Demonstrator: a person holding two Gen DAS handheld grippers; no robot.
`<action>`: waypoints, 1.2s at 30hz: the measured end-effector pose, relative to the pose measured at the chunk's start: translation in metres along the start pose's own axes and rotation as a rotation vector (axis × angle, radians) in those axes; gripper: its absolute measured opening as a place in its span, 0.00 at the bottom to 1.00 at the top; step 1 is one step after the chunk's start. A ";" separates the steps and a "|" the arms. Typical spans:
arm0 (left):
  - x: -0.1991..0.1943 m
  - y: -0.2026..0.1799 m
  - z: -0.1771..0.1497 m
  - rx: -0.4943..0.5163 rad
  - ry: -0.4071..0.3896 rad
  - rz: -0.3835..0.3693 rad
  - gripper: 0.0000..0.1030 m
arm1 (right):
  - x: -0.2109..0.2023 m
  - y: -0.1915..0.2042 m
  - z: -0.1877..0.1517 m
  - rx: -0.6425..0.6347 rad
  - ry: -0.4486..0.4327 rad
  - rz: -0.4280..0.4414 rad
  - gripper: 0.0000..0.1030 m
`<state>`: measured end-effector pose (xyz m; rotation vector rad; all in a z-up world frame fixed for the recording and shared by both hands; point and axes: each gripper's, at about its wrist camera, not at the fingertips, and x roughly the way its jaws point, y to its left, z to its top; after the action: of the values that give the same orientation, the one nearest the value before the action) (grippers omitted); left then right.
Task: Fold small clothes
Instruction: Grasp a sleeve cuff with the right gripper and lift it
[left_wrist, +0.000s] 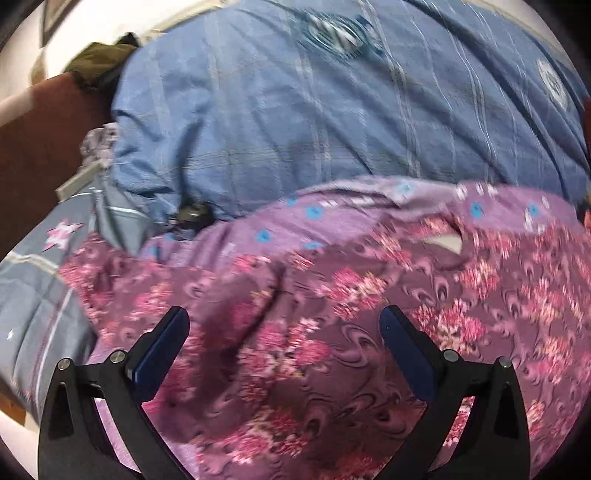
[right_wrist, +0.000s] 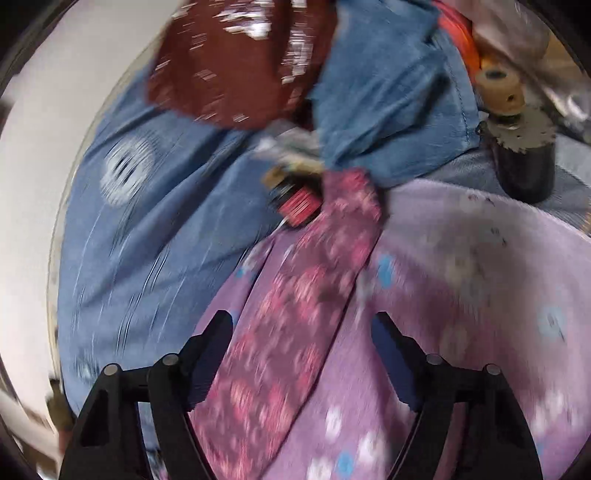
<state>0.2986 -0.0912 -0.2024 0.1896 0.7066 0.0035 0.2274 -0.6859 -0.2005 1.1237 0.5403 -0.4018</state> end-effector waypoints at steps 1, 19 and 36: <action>0.006 -0.005 0.000 0.018 0.018 -0.016 1.00 | 0.009 -0.003 0.007 0.005 0.001 -0.023 0.72; 0.023 0.017 0.000 -0.110 0.033 -0.028 0.96 | 0.029 0.035 0.029 -0.111 -0.114 -0.001 0.06; -0.006 0.145 -0.007 -0.349 -0.036 0.139 0.96 | -0.007 0.300 -0.262 -0.448 0.222 0.449 0.06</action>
<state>0.2984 0.0518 -0.1790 -0.0960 0.6447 0.2546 0.3361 -0.3290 -0.0614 0.8239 0.5206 0.2310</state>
